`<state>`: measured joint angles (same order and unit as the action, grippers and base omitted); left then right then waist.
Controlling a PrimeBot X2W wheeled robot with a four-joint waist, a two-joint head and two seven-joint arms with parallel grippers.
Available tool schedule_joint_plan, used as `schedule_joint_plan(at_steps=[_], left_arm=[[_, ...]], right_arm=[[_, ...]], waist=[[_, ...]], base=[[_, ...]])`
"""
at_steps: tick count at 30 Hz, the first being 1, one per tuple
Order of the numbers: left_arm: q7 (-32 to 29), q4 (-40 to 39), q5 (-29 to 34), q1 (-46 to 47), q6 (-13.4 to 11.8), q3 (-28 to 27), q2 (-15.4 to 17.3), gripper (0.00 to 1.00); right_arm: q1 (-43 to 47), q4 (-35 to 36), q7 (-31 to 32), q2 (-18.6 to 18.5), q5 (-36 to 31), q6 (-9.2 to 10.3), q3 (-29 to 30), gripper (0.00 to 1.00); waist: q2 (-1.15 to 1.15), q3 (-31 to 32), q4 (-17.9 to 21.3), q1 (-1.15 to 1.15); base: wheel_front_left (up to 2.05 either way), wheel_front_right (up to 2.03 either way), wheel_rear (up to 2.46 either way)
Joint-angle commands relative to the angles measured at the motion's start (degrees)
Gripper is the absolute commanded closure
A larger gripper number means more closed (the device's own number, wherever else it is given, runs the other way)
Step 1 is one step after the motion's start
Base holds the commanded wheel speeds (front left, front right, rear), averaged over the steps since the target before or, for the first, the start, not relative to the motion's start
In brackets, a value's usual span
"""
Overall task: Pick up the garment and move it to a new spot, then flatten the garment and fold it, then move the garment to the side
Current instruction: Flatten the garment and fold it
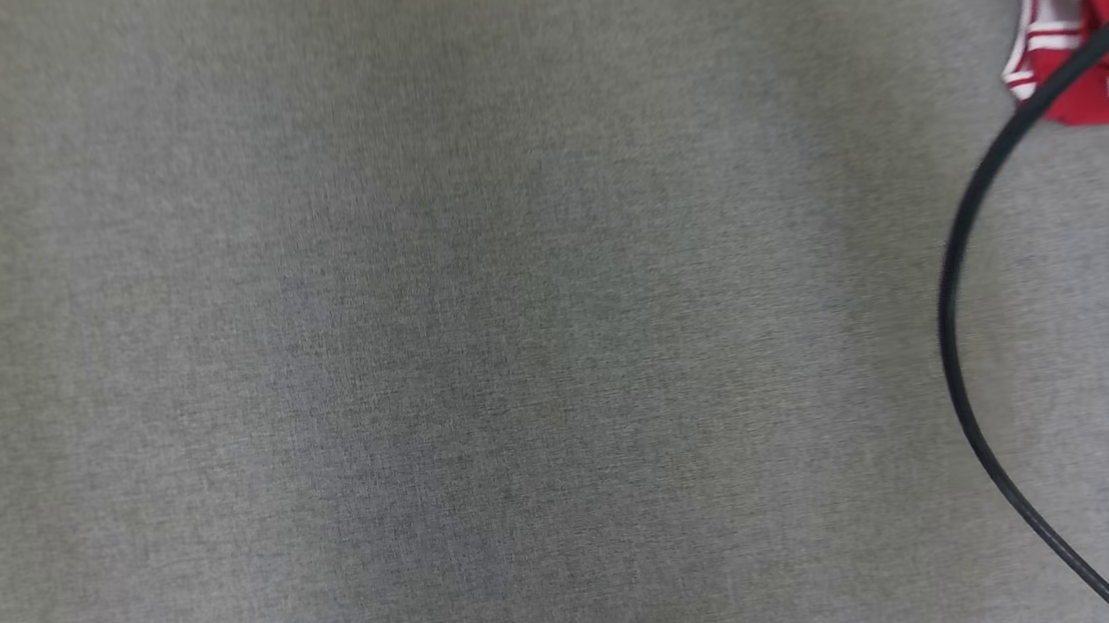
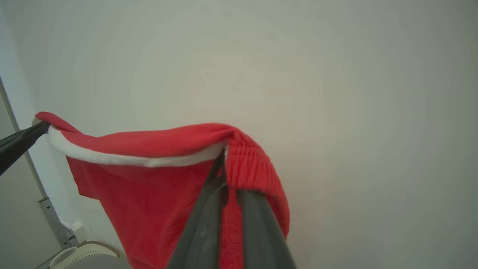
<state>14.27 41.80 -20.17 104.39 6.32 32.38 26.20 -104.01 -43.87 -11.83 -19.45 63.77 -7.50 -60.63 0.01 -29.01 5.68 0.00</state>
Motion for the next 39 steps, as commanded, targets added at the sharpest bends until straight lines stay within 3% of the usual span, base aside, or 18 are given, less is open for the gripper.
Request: schedule_joint_plan(at_steps=[1,6,11,17,24,31,39], left_arm=[[0.42,0.43,-0.02,-1.64,-0.03,0.08,0.17,1.00],[0.98,-1.63,0.21,-6.47,0.40,0.57,1.24,1.00],[0.98,-12.24,-1.57,-21.12,-0.10,-2.88,3.67,1.00],[0.99,-24.97,-4.23,-41.51,-3.51,-7.55,6.46,1.00],[1.00,-36.54,-6.48,-62.49,-8.83,-12.46,7.26,1.00],[1.01,-45.18,-6.65,-83.21,-13.51,-16.48,3.19,1.00],[1.01,-45.95,-3.08,-98.22,-13.91,-18.83,-4.14,1.00]], right_arm=[[0.55,0.19,-0.18,-0.11,0.34,0.02,-0.87,1.00],[3.98,3.78,-0.71,-2.75,2.02,0.02,-6.02,1.00],[12.50,13.44,-1.92,-8.19,4.44,0.02,-11.21,1.00],[25.53,25.87,-2.33,-14.41,5.10,0.01,-12.71,1.00],[40.67,36.73,-0.52,-19.97,3.69,0.01,-12.82,1.00],[54.84,43.01,1.41,-24.11,1.63,0.01,-12.84,1.00],[66.25,42.59,1.22,-25.83,-1.73,0.01,-12.82,1.00]], waist=[[-0.01,-1.77,-0.37,0.00],[-0.01,-3.31,-0.84,0.00],[-0.01,-1.46,-1.15,0.00],[-0.01,3.24,-0.54,0.00],[-0.01,7.74,0.00,0.00],[-0.01,11.25,-0.30,0.00],[-0.01,14.86,-1.55,0.00]], base=[[0.00,0.00,0.00],[0.00,0.00,0.00],[0.00,0.00,0.00],[0.00,0.00,0.00],[0.00,0.00,0.00],[0.00,0.00,0.00],[0.00,0.00,0.00]])
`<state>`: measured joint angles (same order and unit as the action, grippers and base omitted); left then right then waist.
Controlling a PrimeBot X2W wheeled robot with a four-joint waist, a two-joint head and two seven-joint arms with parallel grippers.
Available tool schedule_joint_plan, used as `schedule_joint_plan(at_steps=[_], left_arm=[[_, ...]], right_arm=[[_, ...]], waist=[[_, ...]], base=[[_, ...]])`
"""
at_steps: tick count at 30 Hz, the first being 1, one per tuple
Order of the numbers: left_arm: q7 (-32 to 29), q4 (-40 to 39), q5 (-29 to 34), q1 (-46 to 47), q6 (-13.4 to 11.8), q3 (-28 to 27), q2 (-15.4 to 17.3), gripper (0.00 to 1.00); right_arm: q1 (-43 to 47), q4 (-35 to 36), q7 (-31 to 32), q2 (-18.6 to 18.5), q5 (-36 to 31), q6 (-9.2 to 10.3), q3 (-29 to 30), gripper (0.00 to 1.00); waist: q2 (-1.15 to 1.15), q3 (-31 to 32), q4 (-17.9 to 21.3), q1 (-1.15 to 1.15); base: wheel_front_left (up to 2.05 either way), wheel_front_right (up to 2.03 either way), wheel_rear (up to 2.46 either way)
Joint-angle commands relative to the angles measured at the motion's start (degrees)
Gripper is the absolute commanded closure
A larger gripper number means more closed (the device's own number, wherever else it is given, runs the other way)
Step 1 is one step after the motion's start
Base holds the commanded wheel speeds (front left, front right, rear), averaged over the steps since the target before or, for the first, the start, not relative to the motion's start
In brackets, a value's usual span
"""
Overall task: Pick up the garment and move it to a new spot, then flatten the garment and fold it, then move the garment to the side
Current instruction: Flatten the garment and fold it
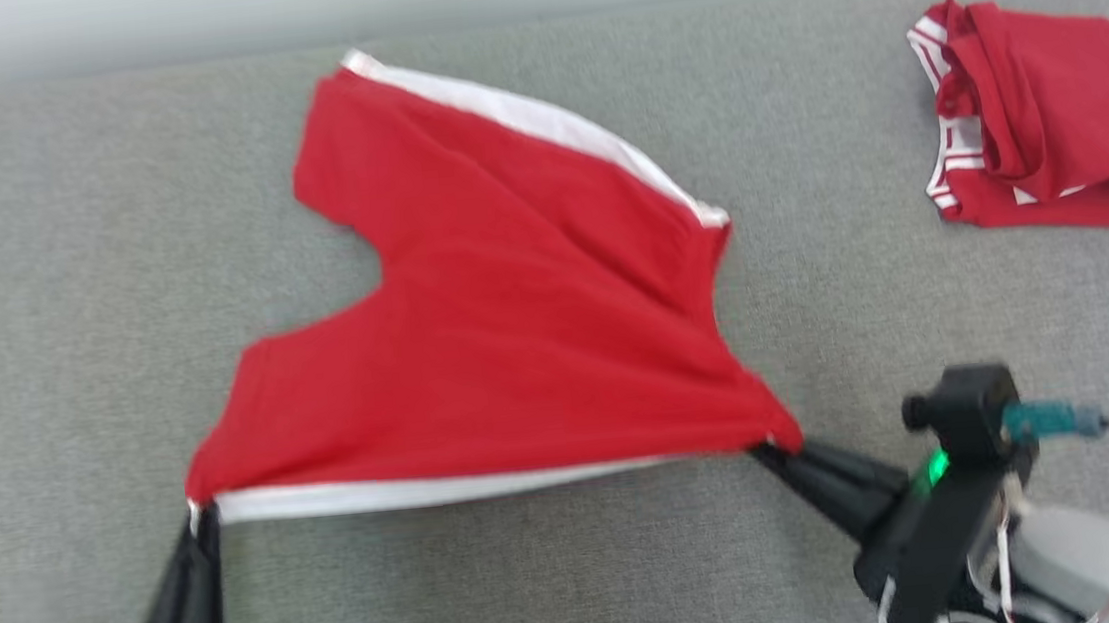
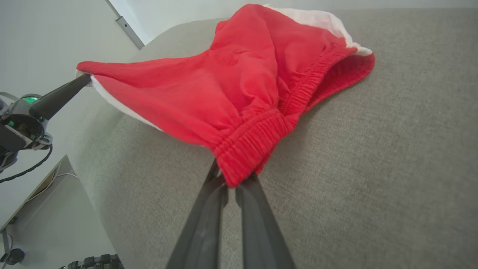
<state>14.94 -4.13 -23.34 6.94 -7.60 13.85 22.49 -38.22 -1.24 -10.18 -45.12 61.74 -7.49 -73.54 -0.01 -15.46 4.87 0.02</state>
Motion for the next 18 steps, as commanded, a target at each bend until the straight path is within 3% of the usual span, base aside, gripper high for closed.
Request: schedule_joint_plan(at_steps=[1,8,18], left_arm=[[0.34,-0.31,-0.15,-1.96,0.08,-0.87,-1.82,1.00],[0.34,1.69,4.07,-8.11,1.39,-3.05,-5.47,1.00],[0.34,3.47,7.59,-6.54,5.00,-8.16,-6.19,1.00]], right_arm=[[1.30,-0.18,-0.73,-0.36,0.18,0.00,0.13,1.00],[9.59,1.27,1.18,-0.62,-0.26,0.00,0.11,1.00],[11.91,3.05,0.93,1.77,-0.11,0.00,2.13,1.00]], waist=[[0.01,1.72,-0.91,-0.02],[0.01,3.82,-2.28,-0.02],[0.01,3.96,-1.08,-0.02]], base=[[0.00,0.00,0.00],[0.00,0.00,0.00],[0.00,0.00,0.00]])
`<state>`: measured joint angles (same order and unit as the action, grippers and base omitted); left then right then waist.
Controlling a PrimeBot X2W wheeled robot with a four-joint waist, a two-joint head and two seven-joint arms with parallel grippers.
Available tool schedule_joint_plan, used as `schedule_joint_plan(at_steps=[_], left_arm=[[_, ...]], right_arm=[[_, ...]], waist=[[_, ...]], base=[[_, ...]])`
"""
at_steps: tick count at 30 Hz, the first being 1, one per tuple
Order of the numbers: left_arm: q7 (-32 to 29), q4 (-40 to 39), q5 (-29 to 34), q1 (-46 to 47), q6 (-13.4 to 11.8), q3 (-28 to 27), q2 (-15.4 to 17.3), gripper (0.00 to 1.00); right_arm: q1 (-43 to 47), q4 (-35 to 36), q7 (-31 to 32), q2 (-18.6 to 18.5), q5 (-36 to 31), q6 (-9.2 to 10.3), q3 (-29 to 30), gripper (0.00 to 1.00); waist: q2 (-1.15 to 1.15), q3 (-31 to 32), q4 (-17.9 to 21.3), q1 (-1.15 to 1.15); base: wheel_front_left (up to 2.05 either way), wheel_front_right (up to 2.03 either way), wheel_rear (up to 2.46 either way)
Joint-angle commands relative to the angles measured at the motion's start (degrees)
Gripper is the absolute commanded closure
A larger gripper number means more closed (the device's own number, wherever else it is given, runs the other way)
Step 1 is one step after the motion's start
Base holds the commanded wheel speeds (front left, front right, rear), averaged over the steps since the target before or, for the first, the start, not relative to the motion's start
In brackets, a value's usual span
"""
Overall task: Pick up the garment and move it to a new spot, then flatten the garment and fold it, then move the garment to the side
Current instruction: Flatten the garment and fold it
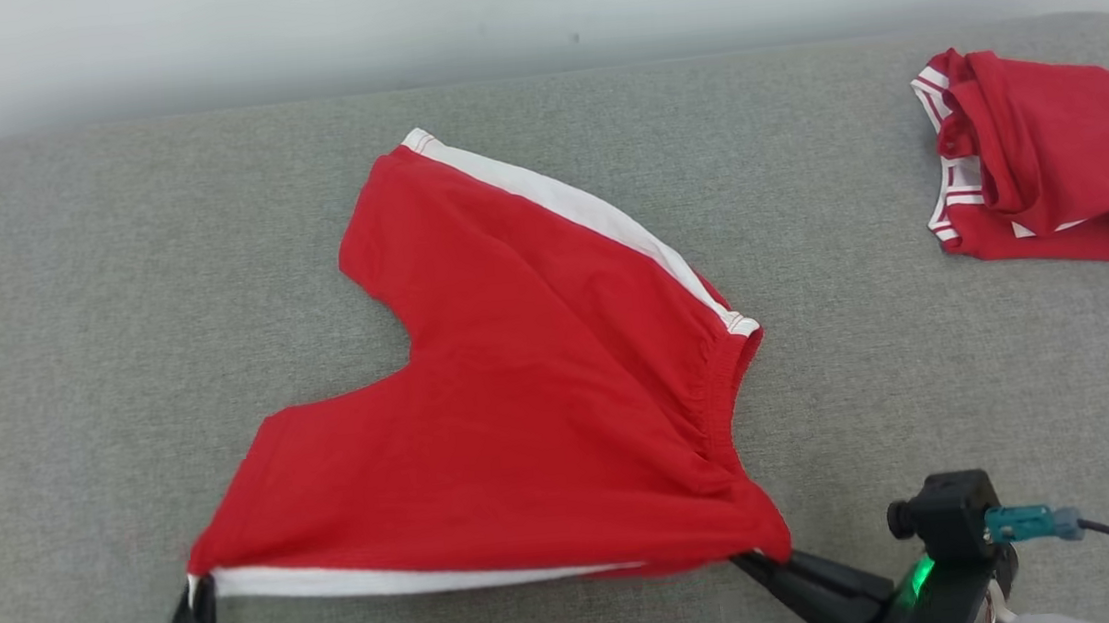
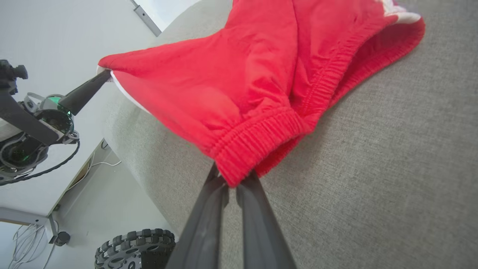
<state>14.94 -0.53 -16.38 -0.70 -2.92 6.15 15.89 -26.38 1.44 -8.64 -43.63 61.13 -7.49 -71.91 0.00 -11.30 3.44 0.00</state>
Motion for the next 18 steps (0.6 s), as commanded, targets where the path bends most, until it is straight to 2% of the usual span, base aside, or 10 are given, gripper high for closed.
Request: schedule_joint_plan(at_steps=[1,9,10,14,18], left_arm=[[0.34,-0.26,1.04,2.04,0.91,-0.78,1.09,1.00],[-1.56,0.49,3.53,16.53,7.06,-0.47,8.58,1.00],[-1.56,0.49,3.53,16.53,7.06,-0.47,8.58,1.00],[-5.18,1.59,3.37,26.54,9.32,1.65,12.90,1.00],[-8.69,4.18,1.93,36.30,10.21,5.70,16.02,1.00]], right_arm=[[-0.18,0.82,-1.34,0.54,0.88,0.00,1.14,1.00],[-3.69,2.40,-3.05,3.59,5.57,0.00,4.58,1.00],[-3.69,2.40,-3.05,3.59,5.57,0.00,4.58,1.00],[-7.00,2.50,-3.28,6.03,8.00,0.00,5.30,1.00],[-10.01,1.71,-4.03,8.50,9.44,0.00,5.52,1.00]], waist=[[0.00,-0.41,0.63,0.00],[0.00,-4.61,4.03,0.00],[0.00,-4.61,4.03,0.00],[0.00,-8.38,6.64,0.00],[0.00,-11.95,9.22,0.00]], base=[[0.00,0.00,0.00],[0.00,0.00,0.00],[0.00,0.00,0.00],[0.00,0.00,0.00],[0.00,0.00,0.00]])
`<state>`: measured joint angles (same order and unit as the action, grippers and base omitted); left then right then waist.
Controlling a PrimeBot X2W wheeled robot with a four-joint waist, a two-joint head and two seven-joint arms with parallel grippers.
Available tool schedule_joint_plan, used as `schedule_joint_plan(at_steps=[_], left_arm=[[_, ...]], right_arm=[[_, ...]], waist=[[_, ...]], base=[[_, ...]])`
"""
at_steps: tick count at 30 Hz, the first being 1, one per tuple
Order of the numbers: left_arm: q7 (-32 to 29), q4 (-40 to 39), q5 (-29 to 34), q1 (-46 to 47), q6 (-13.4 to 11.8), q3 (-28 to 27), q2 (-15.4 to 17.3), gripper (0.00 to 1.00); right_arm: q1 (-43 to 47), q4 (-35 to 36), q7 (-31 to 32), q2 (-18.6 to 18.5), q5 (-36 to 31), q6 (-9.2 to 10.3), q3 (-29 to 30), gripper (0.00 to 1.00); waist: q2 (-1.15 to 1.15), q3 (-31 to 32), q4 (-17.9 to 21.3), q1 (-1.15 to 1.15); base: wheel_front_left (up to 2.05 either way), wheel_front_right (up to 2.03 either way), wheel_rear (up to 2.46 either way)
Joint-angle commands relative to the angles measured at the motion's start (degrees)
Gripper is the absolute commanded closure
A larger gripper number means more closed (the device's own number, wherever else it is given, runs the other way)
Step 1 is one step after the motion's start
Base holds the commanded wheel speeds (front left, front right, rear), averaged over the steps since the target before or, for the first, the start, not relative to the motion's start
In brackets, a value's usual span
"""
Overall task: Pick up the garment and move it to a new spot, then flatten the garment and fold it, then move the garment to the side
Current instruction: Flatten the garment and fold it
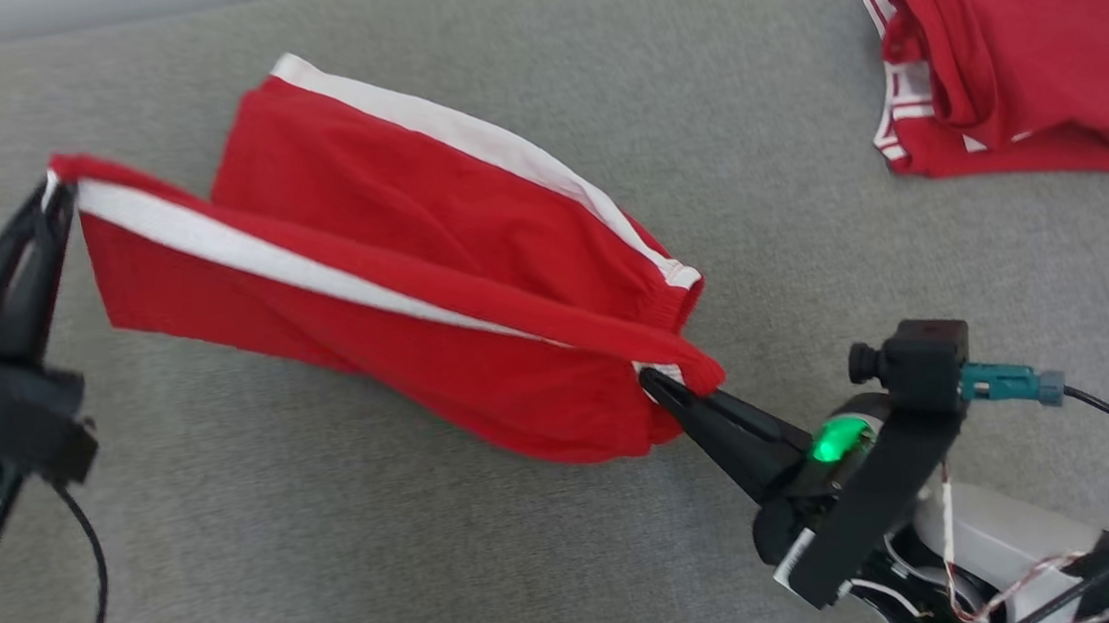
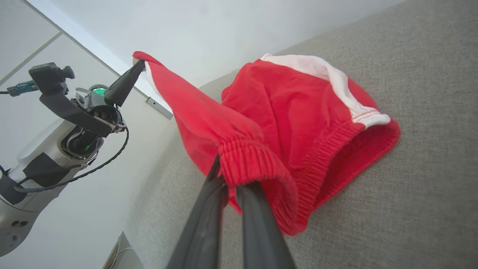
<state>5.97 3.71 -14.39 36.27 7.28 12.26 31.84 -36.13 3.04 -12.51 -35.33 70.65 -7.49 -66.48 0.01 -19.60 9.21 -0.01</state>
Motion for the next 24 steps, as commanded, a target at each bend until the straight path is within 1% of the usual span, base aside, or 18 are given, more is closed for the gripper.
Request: schedule_joint_plan(at_steps=[1,4,8,11,15,17,18,22,24], left_arm=[[-0.67,0.91,-0.42,1.31,-0.02,0.79,0.83,1.00],[-2.35,4.18,-2.00,7.02,0.09,5.57,3.27,1.00],[-3.06,8.81,-4.84,13.08,0.09,10.85,6.13,1.00],[-3.61,12.33,-6.60,16.95,0.10,15.09,7.75,1.00],[-3.33,16.49,-9.06,22.05,0.10,20.33,8.74,1.00],[-3.18,18.57,-10.18,24.34,0.10,22.82,8.69,1.00],[-3.30,20.93,-10.66,26.73,0.11,25.14,9.33,1.00],[-2.57,25.48,-12.67,30.86,0.11,28.40,9.73,1.00],[-1.92,27.53,-13.62,32.63,0.10,29.74,9.99,1.00]], right_arm=[[-1.05,0.01,-0.27,0.79,0.31,0.00,-0.02,1.00],[-2.78,-0.57,-1.11,2.58,1.84,0.00,0.17,1.00],[-4.68,-1.29,-1.87,4.62,3.69,0.00,0.63,1.00],[-6.27,-3.46,-2.20,5.76,3.28,0.00,0.77,1.00],[-7.94,-5.88,-2.54,7.75,3.97,0.00,1.18,1.00],[-8.64,-6.77,-2.64,8.63,4.29,0.00,1.45,1.00],[-9.16,-7.37,-2.62,9.88,4.74,0.00,1.34,1.00],[-10.38,-8.38,-2.67,12.08,5.85,0.00,1.72,1.00],[-10.89,-9.33,-2.71,12.96,5.31,0.00,1.63,1.00]], waist=[[-0.01,-4.40,4.08,0.01],[-0.01,-6.20,6.15,0.01],[-0.01,-7.77,8.75,0.01],[-0.01,-8.70,10.30,0.01],[-0.01,-9.78,11.50,0.01],[-0.01,-10.26,11.97,0.01],[-0.01,-10.76,12.58,0.01],[-0.01,-11.75,13.56,0.01],[-0.01,-12.18,14.00,0.01]], base=[[0.00,0.00,0.00],[0.00,0.00,0.00],[0.00,0.00,0.00],[0.00,0.00,0.00],[0.00,0.00,0.00],[0.00,0.00,0.00],[0.00,0.00,0.00],[0.00,0.00,0.00],[0.00,0.00,0.00]])
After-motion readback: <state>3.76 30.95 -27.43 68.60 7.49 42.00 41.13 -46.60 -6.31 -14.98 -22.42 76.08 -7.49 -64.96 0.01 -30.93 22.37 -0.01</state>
